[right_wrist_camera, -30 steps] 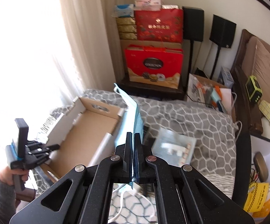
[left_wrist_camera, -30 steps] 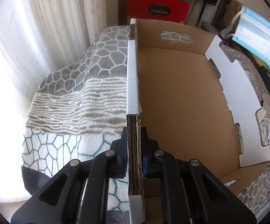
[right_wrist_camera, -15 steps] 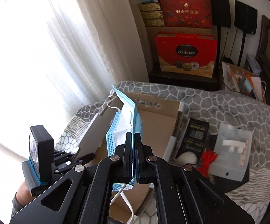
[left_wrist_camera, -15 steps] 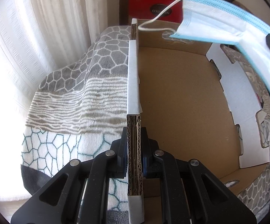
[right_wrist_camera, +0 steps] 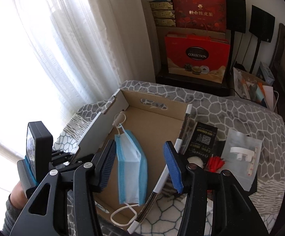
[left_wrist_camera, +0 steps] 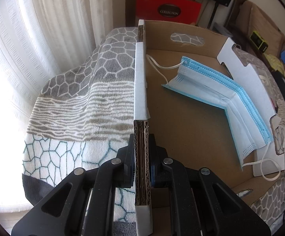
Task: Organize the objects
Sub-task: 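Grasp the white USB hub's cable with the right gripper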
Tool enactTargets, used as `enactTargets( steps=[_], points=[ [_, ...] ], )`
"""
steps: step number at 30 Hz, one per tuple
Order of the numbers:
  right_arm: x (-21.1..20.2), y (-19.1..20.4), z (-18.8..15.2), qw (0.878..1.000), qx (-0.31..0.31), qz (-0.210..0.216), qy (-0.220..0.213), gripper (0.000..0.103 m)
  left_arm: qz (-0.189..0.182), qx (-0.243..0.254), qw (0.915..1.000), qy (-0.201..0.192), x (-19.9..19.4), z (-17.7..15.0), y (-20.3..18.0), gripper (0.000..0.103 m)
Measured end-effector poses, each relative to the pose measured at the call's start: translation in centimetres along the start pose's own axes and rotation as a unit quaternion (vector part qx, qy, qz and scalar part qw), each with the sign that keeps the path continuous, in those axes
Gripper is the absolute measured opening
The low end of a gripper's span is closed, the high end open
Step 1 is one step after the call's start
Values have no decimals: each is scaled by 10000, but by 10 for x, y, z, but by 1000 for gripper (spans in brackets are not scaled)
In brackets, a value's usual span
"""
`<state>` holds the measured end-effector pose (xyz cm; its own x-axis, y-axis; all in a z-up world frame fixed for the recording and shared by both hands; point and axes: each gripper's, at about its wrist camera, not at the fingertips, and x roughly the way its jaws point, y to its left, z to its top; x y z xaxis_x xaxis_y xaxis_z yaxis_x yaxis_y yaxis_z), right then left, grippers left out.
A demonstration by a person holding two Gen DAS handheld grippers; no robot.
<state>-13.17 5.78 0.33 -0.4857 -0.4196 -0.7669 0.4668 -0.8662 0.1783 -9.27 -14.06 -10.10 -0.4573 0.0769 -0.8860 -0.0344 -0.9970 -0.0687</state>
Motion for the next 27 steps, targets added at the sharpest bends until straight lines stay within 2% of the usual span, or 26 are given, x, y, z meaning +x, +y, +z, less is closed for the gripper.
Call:
enactTargets(
  steps=[8,15,27],
  points=[
    [-14,-47,-4,9986,152,-498,115,52,6,-4,10000,6,0,0,0,10],
    [-8,-80,-20,9955,309,-832,319,52,13,-13,10000,9,0,0,0,10],
    [-2,-110,-54,9926,406,-978,600,48,11,-17,10000,6,0,0,-1,10]
  ],
)
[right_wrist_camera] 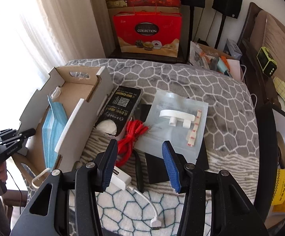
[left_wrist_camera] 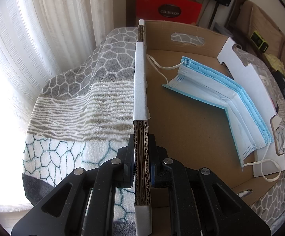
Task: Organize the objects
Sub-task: 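Grasp the white USB hub's cable with the right gripper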
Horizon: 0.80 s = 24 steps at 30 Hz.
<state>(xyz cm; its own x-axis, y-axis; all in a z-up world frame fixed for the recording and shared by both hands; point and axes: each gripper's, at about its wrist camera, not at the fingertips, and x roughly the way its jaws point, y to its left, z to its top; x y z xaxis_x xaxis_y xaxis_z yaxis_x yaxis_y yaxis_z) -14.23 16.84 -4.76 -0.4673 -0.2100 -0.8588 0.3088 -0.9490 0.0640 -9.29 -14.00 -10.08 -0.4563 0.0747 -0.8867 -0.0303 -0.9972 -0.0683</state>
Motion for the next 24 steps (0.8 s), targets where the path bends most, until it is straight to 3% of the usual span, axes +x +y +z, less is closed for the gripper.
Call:
enactTargets(
  steps=[8,17,24],
  points=[
    [16,2,-31,9990,-309,188,261,42,-5,-8,10000,-4,-1,0,0,10],
    [13,7,-42,9976,-492,447,167,41,14,-24,10000,7,0,1,2,10],
    [7,-13,-62,9982,-345,441,227,40,16,-23,10000,7,0,1,2,10]
  ],
)
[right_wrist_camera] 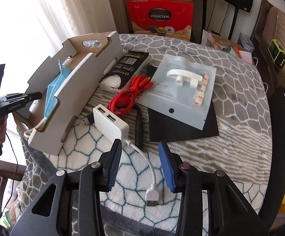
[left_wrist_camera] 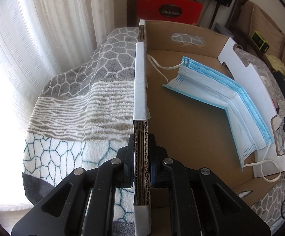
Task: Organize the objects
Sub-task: 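Grasp the white USB hub's cable with the right gripper, then carry the white USB hub into the box and release it beside the mask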
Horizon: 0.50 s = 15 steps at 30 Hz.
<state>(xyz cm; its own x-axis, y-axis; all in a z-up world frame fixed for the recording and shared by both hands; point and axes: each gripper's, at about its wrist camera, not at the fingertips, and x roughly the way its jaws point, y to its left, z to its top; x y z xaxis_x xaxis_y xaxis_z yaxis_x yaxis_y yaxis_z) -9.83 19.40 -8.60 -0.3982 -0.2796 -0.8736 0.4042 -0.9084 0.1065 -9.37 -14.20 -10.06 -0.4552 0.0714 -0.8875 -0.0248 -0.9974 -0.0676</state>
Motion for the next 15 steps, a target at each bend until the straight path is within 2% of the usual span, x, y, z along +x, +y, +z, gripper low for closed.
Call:
enactTargets(
  steps=[2,5,7,10,15],
  points=[
    [1,-4,-5,10000,10,-8,58,40,8,-3,10000,-3,0,0,0,10],
    [6,-5,-9,9998,-33,-42,171,29,19,-15,10000,-2,0,0,1,10],
    [10,-4,-12,9997,-87,-66,234,16,22,-29,10000,2,0,1,1,10],
    [13,0,-15,9993,-233,-134,254,9,36,-30,10000,6,0,1,1,10],
    [6,-1,-16,9998,-192,-22,86,6,67,-24,10000,21,0,1,-1,10]
  ],
)
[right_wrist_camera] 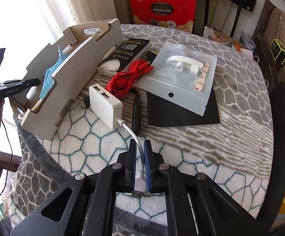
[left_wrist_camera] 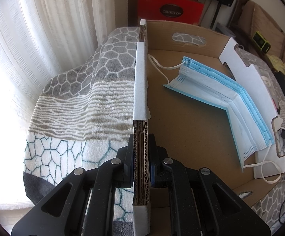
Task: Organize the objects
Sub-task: 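Carry the white USB hub into the box and release it beside the mask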
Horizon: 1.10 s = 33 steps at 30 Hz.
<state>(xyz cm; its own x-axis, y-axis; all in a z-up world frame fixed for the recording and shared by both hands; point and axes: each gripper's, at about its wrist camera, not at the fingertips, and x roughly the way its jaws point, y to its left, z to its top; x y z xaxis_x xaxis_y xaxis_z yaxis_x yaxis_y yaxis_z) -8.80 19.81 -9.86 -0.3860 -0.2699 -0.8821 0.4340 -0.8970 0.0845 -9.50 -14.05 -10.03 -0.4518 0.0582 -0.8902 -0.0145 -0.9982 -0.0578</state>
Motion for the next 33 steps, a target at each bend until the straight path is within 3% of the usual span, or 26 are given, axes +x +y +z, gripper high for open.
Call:
enactTargets(
  steps=[19,26,33],
  points=[
    [-70,29,31,9945,-201,-224,-1002,2,-43,-30,10000,-37,-1,-2,-1,10],
    [-86,34,48,9920,-303,-390,-1164,1,-67,-75,9999,-8,-1,-2,0,10],
    [-89,34,58,9923,-248,-274,-1185,1,-101,-87,9999,-15,-1,-1,1,10]
  ],
)
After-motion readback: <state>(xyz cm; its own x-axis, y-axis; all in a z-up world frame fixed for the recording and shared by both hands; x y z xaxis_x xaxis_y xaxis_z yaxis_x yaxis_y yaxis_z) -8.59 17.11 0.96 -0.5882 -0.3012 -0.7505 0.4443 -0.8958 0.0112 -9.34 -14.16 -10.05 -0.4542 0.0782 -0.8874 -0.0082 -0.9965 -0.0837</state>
